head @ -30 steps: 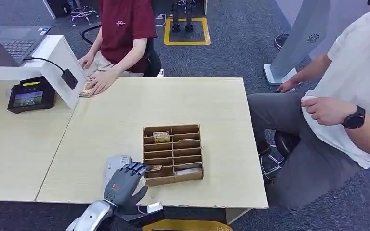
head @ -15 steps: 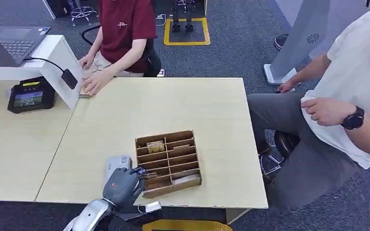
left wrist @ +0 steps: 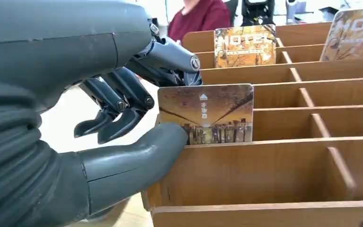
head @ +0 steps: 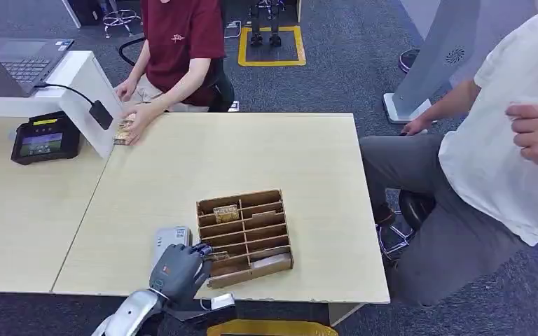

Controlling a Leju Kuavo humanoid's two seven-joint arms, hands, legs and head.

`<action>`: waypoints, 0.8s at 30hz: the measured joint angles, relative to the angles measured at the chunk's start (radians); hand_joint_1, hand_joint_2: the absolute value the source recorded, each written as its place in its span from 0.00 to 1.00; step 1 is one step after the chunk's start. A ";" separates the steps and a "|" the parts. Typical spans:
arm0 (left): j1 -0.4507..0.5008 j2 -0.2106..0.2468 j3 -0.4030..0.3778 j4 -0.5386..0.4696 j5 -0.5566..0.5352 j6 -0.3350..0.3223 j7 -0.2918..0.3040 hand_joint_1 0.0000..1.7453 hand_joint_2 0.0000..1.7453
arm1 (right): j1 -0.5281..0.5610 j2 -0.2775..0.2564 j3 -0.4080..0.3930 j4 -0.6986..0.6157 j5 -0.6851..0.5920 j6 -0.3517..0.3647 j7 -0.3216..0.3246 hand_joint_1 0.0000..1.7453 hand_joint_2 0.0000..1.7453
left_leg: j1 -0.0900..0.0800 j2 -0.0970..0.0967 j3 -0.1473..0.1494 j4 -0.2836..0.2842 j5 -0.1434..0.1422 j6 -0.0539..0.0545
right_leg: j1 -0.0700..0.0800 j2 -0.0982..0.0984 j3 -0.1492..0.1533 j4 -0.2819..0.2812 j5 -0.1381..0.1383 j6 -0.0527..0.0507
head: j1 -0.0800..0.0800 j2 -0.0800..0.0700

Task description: Pass the card to the sensor for recognition and then transmit it.

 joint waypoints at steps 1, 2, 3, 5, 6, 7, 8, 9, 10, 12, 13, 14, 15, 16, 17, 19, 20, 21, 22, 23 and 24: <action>-0.001 0.002 0.002 0.000 0.011 0.000 -0.010 1.00 1.00 | 0.000 0.000 0.000 0.000 0.000 0.001 -0.001 0.00 1.00 | 0.000 0.000 0.000 0.000 0.000 0.000 | 0.000 0.000 0.000 0.000 0.000 0.000 | 0.000 0.000; -0.002 0.005 0.003 0.000 0.022 -0.001 -0.017 1.00 1.00 | 0.000 0.000 -0.001 0.000 0.000 0.001 -0.002 0.00 1.00 | 0.000 0.000 0.000 0.000 0.000 0.000 | 0.000 0.000 0.000 0.000 0.000 0.000 | 0.000 0.000; -0.003 0.009 0.004 -0.002 0.043 -0.001 -0.032 1.00 1.00 | 0.000 0.000 -0.001 0.000 0.000 0.001 -0.004 0.00 1.00 | 0.000 0.000 0.000 0.000 0.000 0.000 | 0.000 0.000 0.000 0.000 0.000 0.000 | 0.000 0.000; -0.004 0.036 0.011 -0.024 0.141 -0.002 -0.096 1.00 1.00 | 0.000 0.000 -0.002 0.000 0.000 0.003 -0.009 0.00 1.00 | 0.001 0.000 0.000 0.000 0.000 0.000 | 0.000 0.000 0.000 0.000 0.000 0.000 | 0.000 0.000; -0.011 0.065 0.018 -0.050 0.212 -0.006 -0.136 1.00 1.00 | 0.000 0.000 -0.002 0.000 0.000 0.004 -0.011 0.00 1.00 | 0.001 0.000 0.000 0.000 0.001 -0.001 | 0.001 0.000 0.000 0.001 0.000 0.000 | 0.000 0.000; -0.018 0.105 0.035 -0.094 0.310 -0.026 -0.188 1.00 1.00 | -0.001 0.000 -0.003 0.000 0.000 0.006 -0.013 0.00 1.00 | 0.002 0.000 0.000 0.000 0.002 -0.002 | 0.001 0.000 0.000 0.001 0.001 -0.001 | 0.000 0.000; -0.028 0.152 0.058 -0.141 0.406 -0.058 -0.234 1.00 1.00 | -0.001 0.000 -0.003 0.000 0.000 0.007 -0.015 0.00 1.00 | 0.003 0.000 0.000 0.000 0.002 -0.003 | 0.002 0.001 0.000 0.001 0.001 -0.002 | 0.000 0.000; -0.042 0.217 0.094 -0.189 0.507 -0.100 -0.277 1.00 1.00 | -0.001 0.000 -0.004 0.000 0.000 0.007 -0.019 0.00 1.00 | 0.004 0.000 0.000 0.000 0.002 -0.003 | 0.003 0.001 -0.001 0.001 0.002 -0.003 | 0.000 0.000; -0.055 0.263 0.144 -0.238 0.609 -0.159 -0.316 1.00 1.00 | -0.001 0.000 -0.005 0.000 0.000 0.007 -0.023 0.00 1.00 | 0.005 0.001 0.000 0.000 0.003 -0.004 | 0.005 0.001 -0.001 0.001 0.002 -0.004 | 0.000 0.000; -0.079 0.356 0.277 -0.331 0.743 -0.292 -0.373 1.00 1.00 | -0.001 -0.001 -0.010 0.000 0.000 0.008 -0.026 0.00 1.00 | 0.006 0.000 0.000 0.000 0.003 -0.005 | 0.005 0.001 -0.001 0.001 0.002 -0.005 | 0.000 0.000; -0.089 0.384 0.335 -0.364 0.771 -0.340 -0.389 1.00 1.00 | -0.002 -0.001 -0.012 0.000 0.000 0.008 -0.026 0.00 1.00 | 0.006 0.000 0.000 0.000 0.003 -0.006 | 0.006 0.000 -0.001 0.002 0.002 -0.005 | -0.001 0.000; -0.093 0.408 0.385 -0.395 0.798 -0.376 -0.398 1.00 1.00 | -0.002 -0.002 -0.014 0.000 0.000 0.008 -0.026 0.00 1.00 | 0.007 0.000 0.000 0.000 0.004 -0.006 | 0.006 0.000 -0.001 0.002 0.002 -0.006 | 0.000 0.000; -0.095 0.438 0.437 -0.430 0.826 -0.401 -0.405 1.00 1.00 | -0.004 -0.003 -0.016 0.000 0.000 0.008 -0.026 0.00 1.00 | 0.007 0.001 0.000 0.000 0.004 -0.007 | 0.007 0.001 -0.001 0.002 0.002 -0.006 | 0.000 0.000; -0.100 0.462 0.479 -0.456 0.845 -0.413 -0.405 1.00 1.00 | -0.006 -0.003 -0.016 0.000 0.000 0.009 -0.026 0.00 1.00 | 0.007 0.001 0.000 0.000 0.004 -0.007 | 0.007 0.001 -0.001 0.002 0.002 -0.006 | 0.000 0.000; -0.106 0.490 0.525 -0.478 0.868 -0.431 -0.403 1.00 1.00 | -0.006 -0.004 -0.017 0.000 0.000 0.010 -0.026 0.00 1.00 | 0.007 0.001 0.000 0.000 0.004 -0.007 | 0.007 0.001 -0.001 0.002 0.002 -0.006 | 0.000 0.000; -0.112 0.534 0.604 -0.524 0.919 -0.465 -0.402 1.00 1.00 | -0.007 -0.004 -0.018 0.000 -0.001 0.011 -0.026 0.00 1.00 | 0.007 0.001 0.000 0.000 0.004 -0.007 | 0.007 0.001 -0.001 0.002 0.002 -0.006 | 0.000 0.000; -0.115 0.550 0.639 -0.540 0.927 -0.473 -0.401 1.00 1.00 | -0.008 -0.004 -0.019 0.000 -0.002 0.011 -0.026 0.00 1.00 | 0.007 0.001 0.000 0.000 0.004 -0.007 | 0.006 0.001 -0.001 0.002 0.002 -0.006 | 0.000 0.000; -0.117 0.563 0.665 -0.553 0.930 -0.476 -0.400 1.00 1.00 | -0.009 -0.004 -0.019 0.000 -0.002 0.012 -0.026 0.00 1.00 | 0.007 0.001 0.000 0.000 0.004 -0.007 | 0.006 0.001 -0.001 0.002 0.002 -0.006 | 0.000 0.000; -0.116 0.573 0.686 -0.564 0.931 -0.480 -0.399 1.00 1.00 | -0.010 -0.004 -0.019 0.000 -0.002 0.012 -0.026 0.00 1.00 | 0.007 0.000 0.000 0.000 0.004 -0.007 | 0.006 0.001 -0.001 0.002 0.002 -0.006 | 0.000 0.000; -0.114 0.582 0.704 -0.575 0.932 -0.483 -0.399 1.00 1.00 | -0.012 -0.004 -0.019 0.000 -0.002 0.013 -0.026 0.00 1.00 | 0.007 0.000 0.000 0.000 0.004 -0.007 | 0.006 0.001 -0.001 0.002 0.002 -0.006 | 0.000 0.000; -0.110 0.589 0.723 -0.583 0.933 -0.483 -0.399 1.00 1.00 | -0.013 -0.004 -0.020 0.000 -0.003 0.015 -0.026 0.00 1.00 | 0.007 0.001 0.000 0.000 0.004 -0.007 | 0.006 0.001 -0.001 0.002 0.002 -0.006 | 0.000 0.000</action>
